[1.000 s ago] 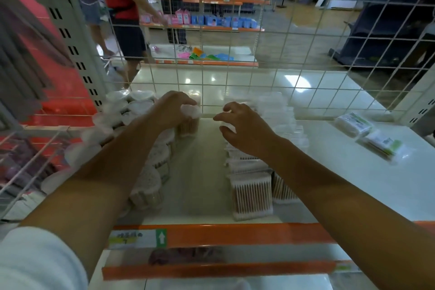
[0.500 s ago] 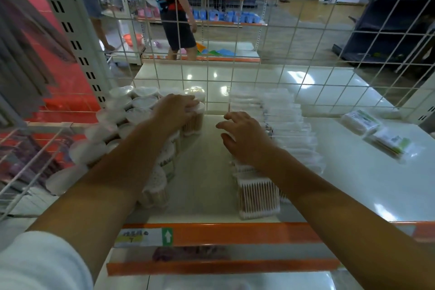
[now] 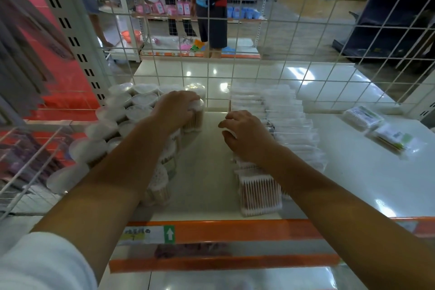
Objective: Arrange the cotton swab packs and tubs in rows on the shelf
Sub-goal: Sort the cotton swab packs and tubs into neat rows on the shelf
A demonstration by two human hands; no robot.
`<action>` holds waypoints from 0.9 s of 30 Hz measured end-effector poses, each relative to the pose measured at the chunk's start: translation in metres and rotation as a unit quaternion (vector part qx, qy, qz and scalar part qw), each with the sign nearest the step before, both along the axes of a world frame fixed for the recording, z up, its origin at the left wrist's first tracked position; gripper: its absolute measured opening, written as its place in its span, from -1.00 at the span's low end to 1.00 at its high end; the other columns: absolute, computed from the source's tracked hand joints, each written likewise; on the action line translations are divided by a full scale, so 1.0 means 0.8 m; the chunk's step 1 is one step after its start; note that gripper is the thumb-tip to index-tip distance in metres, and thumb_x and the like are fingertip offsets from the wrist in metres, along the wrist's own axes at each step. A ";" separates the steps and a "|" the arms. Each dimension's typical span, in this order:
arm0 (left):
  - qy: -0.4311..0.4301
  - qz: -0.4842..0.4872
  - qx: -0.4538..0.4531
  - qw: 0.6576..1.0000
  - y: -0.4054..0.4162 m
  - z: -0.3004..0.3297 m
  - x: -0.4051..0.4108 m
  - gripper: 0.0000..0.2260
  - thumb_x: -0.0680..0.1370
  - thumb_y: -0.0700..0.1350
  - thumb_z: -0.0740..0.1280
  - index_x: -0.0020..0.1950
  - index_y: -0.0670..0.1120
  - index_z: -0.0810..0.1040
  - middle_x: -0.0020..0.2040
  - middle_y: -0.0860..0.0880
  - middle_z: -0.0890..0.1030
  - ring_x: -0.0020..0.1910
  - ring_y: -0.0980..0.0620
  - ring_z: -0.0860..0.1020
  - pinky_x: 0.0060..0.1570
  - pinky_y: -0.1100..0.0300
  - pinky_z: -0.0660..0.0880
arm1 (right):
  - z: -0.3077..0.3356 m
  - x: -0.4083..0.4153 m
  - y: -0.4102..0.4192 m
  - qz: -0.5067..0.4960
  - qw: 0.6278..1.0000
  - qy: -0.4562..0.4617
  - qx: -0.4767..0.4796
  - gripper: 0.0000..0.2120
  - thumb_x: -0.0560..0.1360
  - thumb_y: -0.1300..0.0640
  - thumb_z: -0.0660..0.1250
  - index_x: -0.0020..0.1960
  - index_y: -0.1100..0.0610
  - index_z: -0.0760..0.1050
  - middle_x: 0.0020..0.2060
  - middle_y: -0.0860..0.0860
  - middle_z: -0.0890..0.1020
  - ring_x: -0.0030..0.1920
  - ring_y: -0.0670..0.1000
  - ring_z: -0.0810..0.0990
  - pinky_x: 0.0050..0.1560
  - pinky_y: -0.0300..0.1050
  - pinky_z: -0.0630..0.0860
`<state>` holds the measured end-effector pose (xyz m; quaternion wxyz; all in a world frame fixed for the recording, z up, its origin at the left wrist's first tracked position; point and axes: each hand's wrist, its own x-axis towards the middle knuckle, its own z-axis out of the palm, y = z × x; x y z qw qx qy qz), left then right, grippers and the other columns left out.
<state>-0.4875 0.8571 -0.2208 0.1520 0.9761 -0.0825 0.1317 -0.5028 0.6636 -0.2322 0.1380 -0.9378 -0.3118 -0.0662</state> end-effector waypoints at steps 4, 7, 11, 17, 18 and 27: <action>0.035 -0.026 0.062 0.997 -0.006 0.011 0.008 -0.71 0.53 -0.16 0.29 0.25 -0.14 0.47 0.17 -0.14 0.54 0.12 -0.12 0.51 0.10 0.02 0.45 | 0.005 -0.003 0.000 0.000 1.000 -0.011 -0.014 -0.70 0.53 0.15 0.21 0.23 0.19 0.50 0.14 0.16 0.55 0.19 0.13 0.43 0.19 0.01 0.37; 0.042 -0.033 0.110 0.993 -0.020 0.023 0.011 -0.60 0.53 -0.11 0.29 0.37 -0.08 0.38 0.32 -0.10 0.46 0.27 -0.07 0.42 0.25 0.05 0.36 | 0.010 -0.006 -0.003 -0.007 1.000 -0.029 -0.006 -0.68 0.55 0.13 0.19 0.26 0.17 0.48 0.19 0.15 0.52 0.22 0.13 0.42 0.21 0.00 0.38; 0.024 -0.054 0.160 0.985 -0.046 0.035 0.007 -0.55 0.55 -0.01 0.27 0.42 -0.03 0.31 0.38 -0.06 0.40 0.33 -0.04 0.36 0.30 0.07 0.28 | 0.023 -0.004 -0.013 -0.020 0.999 -0.045 -0.001 -0.68 0.56 0.11 0.17 0.27 0.15 0.47 0.19 0.11 0.53 0.22 0.10 0.43 0.23 -0.02 0.38; -0.035 -0.107 0.193 0.975 -0.092 0.058 -0.001 -0.62 0.55 -0.01 0.25 0.33 -0.10 0.42 0.21 -0.09 0.53 0.19 -0.06 0.46 0.18 0.02 0.41 | 0.038 0.002 -0.048 -0.053 0.997 -0.056 -0.011 -0.66 0.58 0.09 0.13 0.31 0.13 0.42 0.24 0.08 0.49 0.26 0.06 0.39 0.27 -0.06 0.34; -0.039 -0.107 0.198 0.973 -0.103 0.061 -0.001 -0.62 0.55 -0.01 0.24 0.33 -0.10 0.42 0.20 -0.09 0.53 0.19 -0.06 0.46 0.18 0.02 0.41 | 0.040 0.003 -0.058 -0.063 0.996 -0.056 -0.014 -0.66 0.58 0.08 0.12 0.33 0.12 0.40 0.25 0.07 0.48 0.27 0.05 0.38 0.28 -0.08 0.33; -0.055 -0.117 0.222 0.967 -0.217 0.085 0.000 -0.62 0.57 0.01 0.19 0.36 -0.09 0.38 0.26 -0.08 0.49 0.26 -0.07 0.40 0.23 0.01 0.36 | 0.053 0.011 -0.166 -0.136 0.989 -0.055 0.026 -0.67 0.58 0.08 0.14 0.31 0.11 0.42 0.24 0.06 0.49 0.25 0.05 0.41 0.24 -0.11 0.32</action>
